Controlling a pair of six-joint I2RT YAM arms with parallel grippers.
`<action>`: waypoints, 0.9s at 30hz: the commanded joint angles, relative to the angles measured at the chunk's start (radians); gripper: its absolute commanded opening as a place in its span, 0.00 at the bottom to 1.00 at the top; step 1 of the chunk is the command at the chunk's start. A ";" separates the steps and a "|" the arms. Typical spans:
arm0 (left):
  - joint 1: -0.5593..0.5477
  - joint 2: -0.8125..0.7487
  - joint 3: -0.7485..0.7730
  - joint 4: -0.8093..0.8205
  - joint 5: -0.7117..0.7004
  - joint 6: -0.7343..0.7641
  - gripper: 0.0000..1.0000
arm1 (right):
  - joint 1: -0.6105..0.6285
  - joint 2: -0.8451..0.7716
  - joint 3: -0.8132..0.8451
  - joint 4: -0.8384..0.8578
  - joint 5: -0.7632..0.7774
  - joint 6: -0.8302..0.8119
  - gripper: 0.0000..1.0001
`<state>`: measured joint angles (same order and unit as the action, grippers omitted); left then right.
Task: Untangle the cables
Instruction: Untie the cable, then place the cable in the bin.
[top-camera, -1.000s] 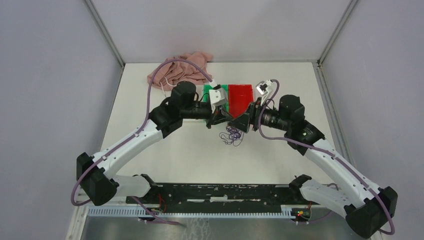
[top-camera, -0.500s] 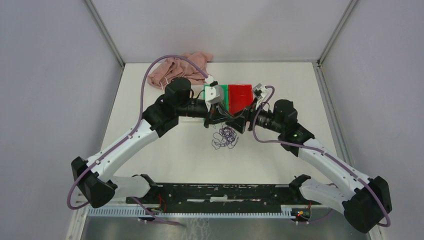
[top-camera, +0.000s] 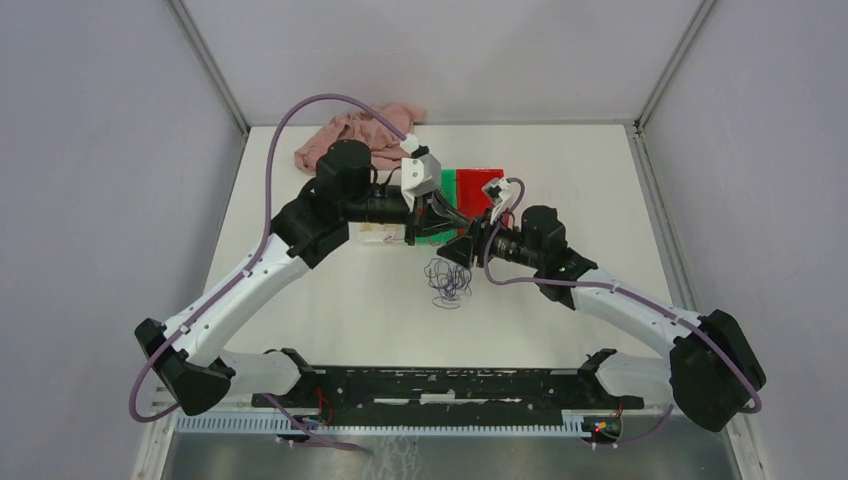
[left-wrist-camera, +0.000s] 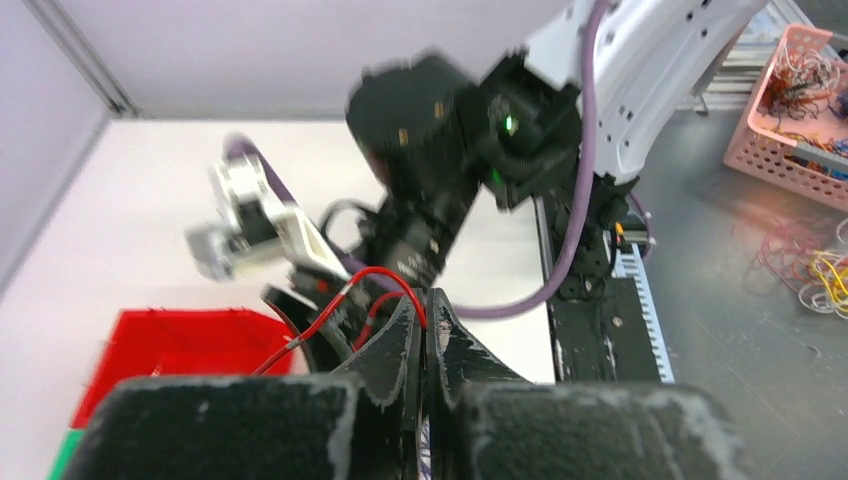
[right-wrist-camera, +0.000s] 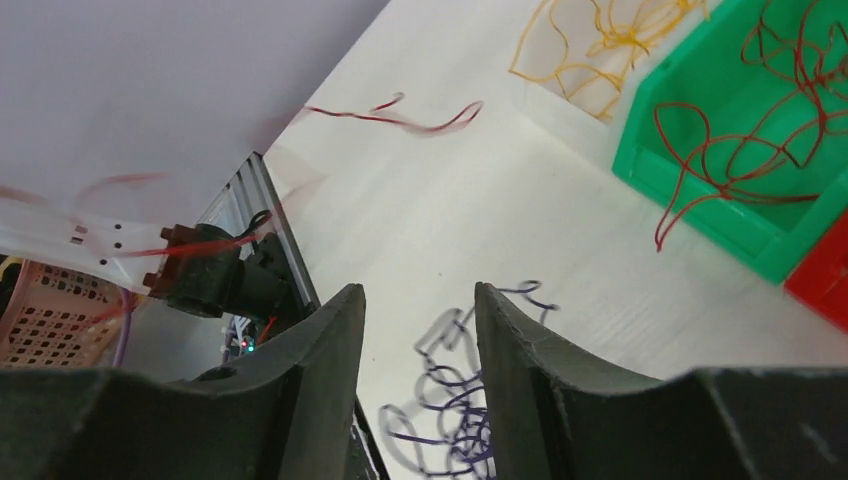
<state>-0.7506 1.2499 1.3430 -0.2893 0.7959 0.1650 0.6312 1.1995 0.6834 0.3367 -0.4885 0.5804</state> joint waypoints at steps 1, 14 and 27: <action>-0.004 0.006 0.146 0.033 0.015 -0.007 0.03 | 0.004 0.035 -0.084 0.111 0.059 0.069 0.49; -0.005 0.045 0.363 -0.046 -0.088 0.164 0.03 | 0.005 0.073 -0.216 0.181 0.134 0.144 0.49; -0.005 0.057 0.271 -0.035 -0.300 0.302 0.03 | 0.004 -0.149 -0.054 -0.180 0.343 0.020 0.63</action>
<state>-0.7506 1.3045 1.6573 -0.3462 0.6205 0.3714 0.6331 1.1149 0.5529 0.2520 -0.2649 0.6624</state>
